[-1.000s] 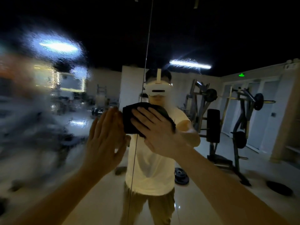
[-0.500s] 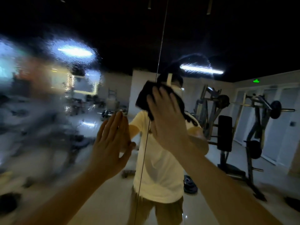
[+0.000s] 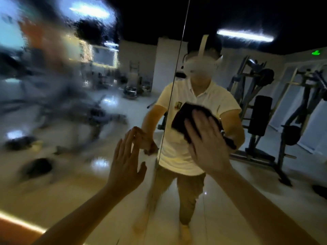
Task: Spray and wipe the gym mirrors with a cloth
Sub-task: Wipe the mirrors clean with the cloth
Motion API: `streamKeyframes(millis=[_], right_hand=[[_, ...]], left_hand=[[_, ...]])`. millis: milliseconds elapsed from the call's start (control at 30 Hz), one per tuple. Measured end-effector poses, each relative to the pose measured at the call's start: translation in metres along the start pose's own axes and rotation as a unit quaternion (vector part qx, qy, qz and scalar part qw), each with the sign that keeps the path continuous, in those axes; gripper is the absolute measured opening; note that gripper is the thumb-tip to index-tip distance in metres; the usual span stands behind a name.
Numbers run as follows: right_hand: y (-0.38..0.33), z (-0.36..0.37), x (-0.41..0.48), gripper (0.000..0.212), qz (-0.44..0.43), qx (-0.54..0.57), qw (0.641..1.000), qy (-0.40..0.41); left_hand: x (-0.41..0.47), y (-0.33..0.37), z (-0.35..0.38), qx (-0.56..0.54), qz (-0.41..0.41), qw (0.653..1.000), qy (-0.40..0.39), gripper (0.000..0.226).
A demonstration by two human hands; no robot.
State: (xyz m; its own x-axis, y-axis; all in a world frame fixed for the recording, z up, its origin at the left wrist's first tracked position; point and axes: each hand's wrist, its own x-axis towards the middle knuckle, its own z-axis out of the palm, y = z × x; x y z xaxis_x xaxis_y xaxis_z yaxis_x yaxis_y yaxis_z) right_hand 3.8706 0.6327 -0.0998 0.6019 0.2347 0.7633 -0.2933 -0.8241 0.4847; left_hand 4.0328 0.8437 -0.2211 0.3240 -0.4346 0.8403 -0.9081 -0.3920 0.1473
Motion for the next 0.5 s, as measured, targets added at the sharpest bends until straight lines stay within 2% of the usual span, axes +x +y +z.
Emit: streamKeyframes(millis=[67,100,233,333,500], right_hand=[[-0.002,-0.002,0.005,0.061,0.073,0.01,0.997,0.019],[-0.01,0.004,-0.001,0.06,0.073,0.013,0.997,0.024],[-0.048,0.048,-0.055,0.053,-0.054,-0.007,0.998,-0.01],[-0.075,0.078,-0.101,0.054,-0.13,-0.033,0.99,-0.031],[-0.119,0.108,-0.169,0.058,-0.244,-0.023,0.964,-0.106]], left_hand=[[-0.005,0.004,0.003,0.006,-0.014,1.0,-0.009,0.083],[-0.007,0.006,0.005,0.008,-0.022,1.0,-0.015,0.086],[-0.012,0.01,0.009,0.022,-0.044,0.998,-0.046,0.099],[-0.024,0.012,0.015,0.028,-0.038,0.998,-0.044,0.095],[-0.058,0.031,0.034,-0.028,-0.114,0.992,-0.046,0.093]])
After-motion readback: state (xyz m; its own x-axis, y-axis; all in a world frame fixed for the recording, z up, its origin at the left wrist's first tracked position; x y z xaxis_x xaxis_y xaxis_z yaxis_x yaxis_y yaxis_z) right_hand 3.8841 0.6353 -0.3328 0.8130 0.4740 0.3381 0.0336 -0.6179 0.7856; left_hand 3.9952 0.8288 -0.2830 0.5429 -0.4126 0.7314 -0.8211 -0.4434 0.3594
